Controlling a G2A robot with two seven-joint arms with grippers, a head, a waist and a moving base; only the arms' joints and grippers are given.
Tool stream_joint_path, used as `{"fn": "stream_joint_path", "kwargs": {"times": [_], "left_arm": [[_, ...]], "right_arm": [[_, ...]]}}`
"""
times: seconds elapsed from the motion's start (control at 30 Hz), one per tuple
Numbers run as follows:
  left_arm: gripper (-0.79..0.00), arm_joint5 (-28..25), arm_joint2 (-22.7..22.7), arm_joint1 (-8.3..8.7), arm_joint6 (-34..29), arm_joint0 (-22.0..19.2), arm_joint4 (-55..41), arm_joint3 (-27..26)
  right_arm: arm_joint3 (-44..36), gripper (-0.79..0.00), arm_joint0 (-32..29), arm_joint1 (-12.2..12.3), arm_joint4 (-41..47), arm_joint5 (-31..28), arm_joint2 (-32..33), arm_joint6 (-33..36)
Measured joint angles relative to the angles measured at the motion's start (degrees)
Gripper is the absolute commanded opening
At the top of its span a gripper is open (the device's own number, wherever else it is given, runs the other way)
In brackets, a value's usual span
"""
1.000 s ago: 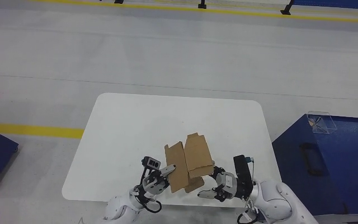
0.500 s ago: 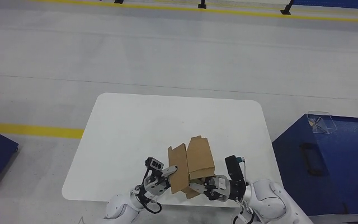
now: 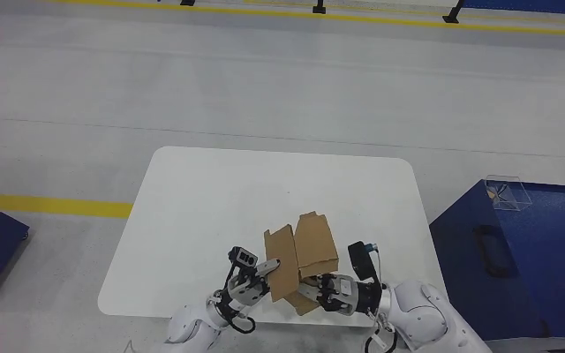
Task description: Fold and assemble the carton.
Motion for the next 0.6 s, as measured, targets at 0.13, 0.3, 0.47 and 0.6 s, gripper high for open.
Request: {"fn": "stream_joint_path", "kwargs": {"times": [0.13, 0.3, 0.47, 0.6], "left_arm": [[0.0, -1.1, -0.8, -0.11, 1.4, -0.3, 0.6, 1.1], [0.0, -4.5, -5.5, 0.3, 4.9, -0.9, 0.4, 7.2], [0.0, -6.0, -12.2, 1.07, 4.9, -1.6, -4.0, 14.0], [0.0, -9.0, -16.6, 1.7, 4.8, -1.8, -4.0, 14.4]], "right_arm": [[1.4, -0.785, 0.7, 0.4, 7.0, 3.1, -1.4, 5.8], [2.9, -0.785, 3.6, 1.3, 19.0, 8.1, -1.1, 17.4], [3.6, -0.785, 3.9, 2.0, 23.2, 9.7, 0.4, 22.6], [3.2, -0.785, 4.1, 2.3, 22.9, 11.0, 0.4, 25.6]]}}
